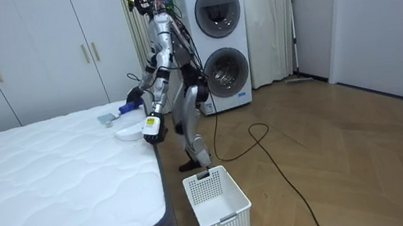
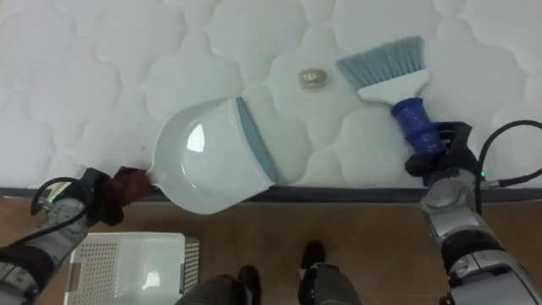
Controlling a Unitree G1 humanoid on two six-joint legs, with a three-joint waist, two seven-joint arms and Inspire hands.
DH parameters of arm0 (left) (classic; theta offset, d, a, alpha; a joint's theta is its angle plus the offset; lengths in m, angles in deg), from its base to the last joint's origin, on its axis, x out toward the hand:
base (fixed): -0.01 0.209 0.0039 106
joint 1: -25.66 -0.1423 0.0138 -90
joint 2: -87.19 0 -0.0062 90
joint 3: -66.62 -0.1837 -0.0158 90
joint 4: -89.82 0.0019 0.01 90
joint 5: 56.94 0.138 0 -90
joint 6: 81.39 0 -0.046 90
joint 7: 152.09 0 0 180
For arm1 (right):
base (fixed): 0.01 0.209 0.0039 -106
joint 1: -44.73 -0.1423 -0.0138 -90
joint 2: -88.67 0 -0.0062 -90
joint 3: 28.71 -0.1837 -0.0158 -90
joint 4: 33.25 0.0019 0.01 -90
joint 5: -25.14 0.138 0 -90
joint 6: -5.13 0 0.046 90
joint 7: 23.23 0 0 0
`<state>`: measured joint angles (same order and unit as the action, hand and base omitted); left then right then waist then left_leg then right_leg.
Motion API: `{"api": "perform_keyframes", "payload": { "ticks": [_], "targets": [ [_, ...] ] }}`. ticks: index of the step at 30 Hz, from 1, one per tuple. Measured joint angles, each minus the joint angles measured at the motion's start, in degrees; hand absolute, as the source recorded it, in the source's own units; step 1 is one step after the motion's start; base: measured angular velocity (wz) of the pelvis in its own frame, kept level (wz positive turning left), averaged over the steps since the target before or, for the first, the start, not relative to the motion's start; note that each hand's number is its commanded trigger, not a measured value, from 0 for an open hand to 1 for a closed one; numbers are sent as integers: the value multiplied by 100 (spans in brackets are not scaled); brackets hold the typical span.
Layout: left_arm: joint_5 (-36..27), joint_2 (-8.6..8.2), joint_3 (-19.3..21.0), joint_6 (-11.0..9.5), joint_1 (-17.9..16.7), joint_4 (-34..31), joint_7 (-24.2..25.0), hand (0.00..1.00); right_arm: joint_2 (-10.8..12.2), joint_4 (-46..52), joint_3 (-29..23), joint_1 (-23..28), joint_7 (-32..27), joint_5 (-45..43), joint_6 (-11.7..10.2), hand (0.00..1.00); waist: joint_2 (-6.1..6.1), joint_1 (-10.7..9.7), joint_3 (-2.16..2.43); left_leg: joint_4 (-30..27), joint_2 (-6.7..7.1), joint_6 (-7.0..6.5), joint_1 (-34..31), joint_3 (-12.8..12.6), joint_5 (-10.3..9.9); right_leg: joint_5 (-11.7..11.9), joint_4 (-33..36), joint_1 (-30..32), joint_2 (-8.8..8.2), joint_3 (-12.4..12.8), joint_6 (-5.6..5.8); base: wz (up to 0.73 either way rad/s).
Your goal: Clean bed
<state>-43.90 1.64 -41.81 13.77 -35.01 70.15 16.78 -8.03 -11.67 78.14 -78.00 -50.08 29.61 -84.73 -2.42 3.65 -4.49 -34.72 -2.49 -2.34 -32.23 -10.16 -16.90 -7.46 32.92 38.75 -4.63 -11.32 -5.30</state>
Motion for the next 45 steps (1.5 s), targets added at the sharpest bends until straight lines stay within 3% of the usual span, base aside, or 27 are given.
{"api": "perform_keyframes", "payload": {
  "ticks": [7, 29, 34, 40, 43, 45],
  "targets": [
    [3, -6, -3, 93, -1, 3, 55, 100, 232, -177, 107, -15, 200, 3, 211, 100, 20, 6, 5, -13, -10, 26, 85, 2, -16, -9, -22, -81, 26, 12, -16, 0],
    [33, -23, -99, 146, -2, -8, 37, 100, 231, -341, 113, -20, 381, -81, 249, 100, 11, 2, 18, -11, -70, 27, 66, 132, -17, 13, -102, -192, 30, -138, -17, 2],
    [60, -28, -101, 213, -1, -59, -117, 100, 193, -399, 147, -35, 375, -542, 251, 100, 23, -1, 19, -25, 13, 24, 94, 128, -16, -50, 97, -132, -46, -67, -1, 1],
    [367, 62, -78, 334, 3, -93, -386, 100, 103, -505, 206, -68, 391, -1763, 364, 100, 130, 20, 28, -102, 43, 17, 52, 100, -15, -117, 212, -72, -112, -61, -3, 1],
    [479, 74, -81, 364, 26, -200, -509, 100, -100, -572, 323, -82, 390, -2257, 498, 100, 234, 97, 32, -155, 81, 17, -1, 164, -13, -114, 235, -63, -131, -113, -7, 9],
    [694, 126, -77, 356, 86, -246, -644, 100, -312, -591, 342, -85, 390, -2572, 509, 100, 368, 151, 30, -190, 105, 16, -51, 204, -12, -123, 298, -15, -158, -136, -20, 10]
  ]
}}
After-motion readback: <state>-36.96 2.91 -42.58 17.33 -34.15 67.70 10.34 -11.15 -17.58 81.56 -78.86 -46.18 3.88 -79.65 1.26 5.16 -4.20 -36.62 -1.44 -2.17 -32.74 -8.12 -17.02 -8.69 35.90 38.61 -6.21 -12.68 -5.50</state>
